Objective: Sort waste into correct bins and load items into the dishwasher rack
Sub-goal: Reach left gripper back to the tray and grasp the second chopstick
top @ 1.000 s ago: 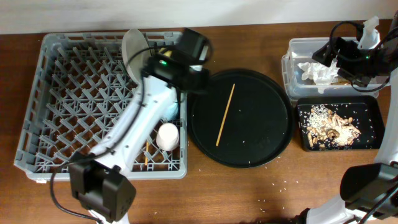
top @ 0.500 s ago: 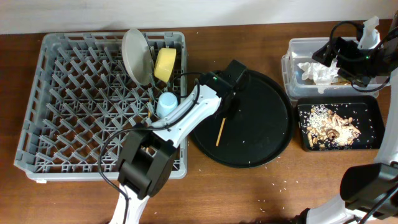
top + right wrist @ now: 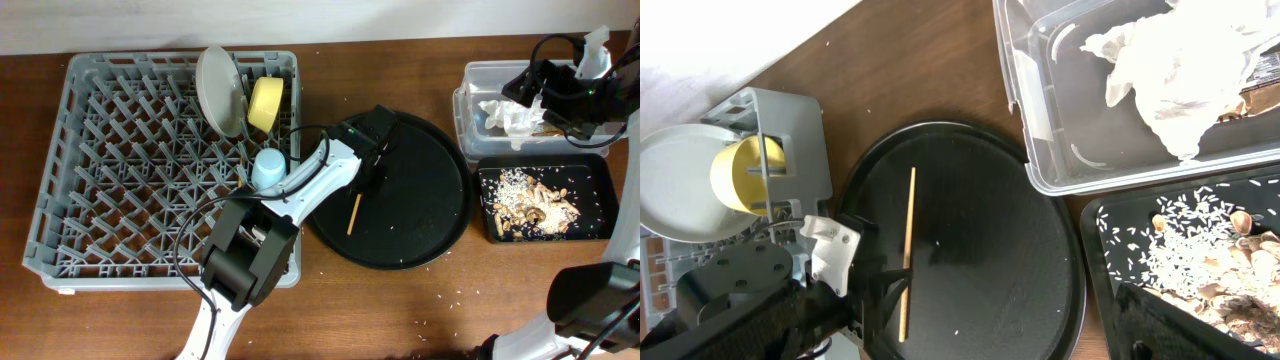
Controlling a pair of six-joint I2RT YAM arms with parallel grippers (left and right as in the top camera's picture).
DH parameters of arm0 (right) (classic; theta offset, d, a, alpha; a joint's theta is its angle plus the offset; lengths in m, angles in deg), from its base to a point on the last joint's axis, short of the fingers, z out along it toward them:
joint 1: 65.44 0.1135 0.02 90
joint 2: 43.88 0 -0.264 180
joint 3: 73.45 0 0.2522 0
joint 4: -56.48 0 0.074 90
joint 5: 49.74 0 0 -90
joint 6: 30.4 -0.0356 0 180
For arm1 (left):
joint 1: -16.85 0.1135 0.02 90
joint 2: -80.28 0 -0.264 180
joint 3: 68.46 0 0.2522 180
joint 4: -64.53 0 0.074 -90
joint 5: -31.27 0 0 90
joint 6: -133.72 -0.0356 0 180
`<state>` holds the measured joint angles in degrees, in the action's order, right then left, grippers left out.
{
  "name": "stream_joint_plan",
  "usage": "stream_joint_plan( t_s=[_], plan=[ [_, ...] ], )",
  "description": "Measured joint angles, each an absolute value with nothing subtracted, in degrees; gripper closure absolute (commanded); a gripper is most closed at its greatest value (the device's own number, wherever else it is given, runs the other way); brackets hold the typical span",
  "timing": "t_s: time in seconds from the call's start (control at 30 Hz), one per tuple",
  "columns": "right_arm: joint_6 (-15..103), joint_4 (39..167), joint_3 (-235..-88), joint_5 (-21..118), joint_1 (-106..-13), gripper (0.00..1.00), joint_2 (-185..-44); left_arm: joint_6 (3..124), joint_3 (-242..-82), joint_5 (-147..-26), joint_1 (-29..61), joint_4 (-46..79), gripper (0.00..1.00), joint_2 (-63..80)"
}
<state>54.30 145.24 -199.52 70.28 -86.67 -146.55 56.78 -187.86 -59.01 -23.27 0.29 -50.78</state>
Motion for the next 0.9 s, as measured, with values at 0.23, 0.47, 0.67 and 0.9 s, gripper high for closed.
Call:
stream_joint_plan(
  t_s=[0.23,0.47,0.67,0.9],
  plan=[
    [54.3,145.3,-199.5,70.3,-86.7,0.02,-146.6,56.7,-187.9,-59.1,-23.3,0.4,0.69,-52.2],
    [54.3,145.2,-199.5,70.3,-86.7,0.01,-146.6,56.8,-187.9,-59.4,-23.3,0.6,0.81,-52.5],
    [54.3,145.3,-199.5,70.3,-86.7,0.01,-146.6,56.8,-187.9,-59.4,-23.3,0.7,0.82,-52.7],
    [54.3,145.3,-199.5,70.3,-86.7,0.01,-146.6,56.8,-187.9,-59.4,-23.3,0.8,0.81,-52.7]
  ],
)
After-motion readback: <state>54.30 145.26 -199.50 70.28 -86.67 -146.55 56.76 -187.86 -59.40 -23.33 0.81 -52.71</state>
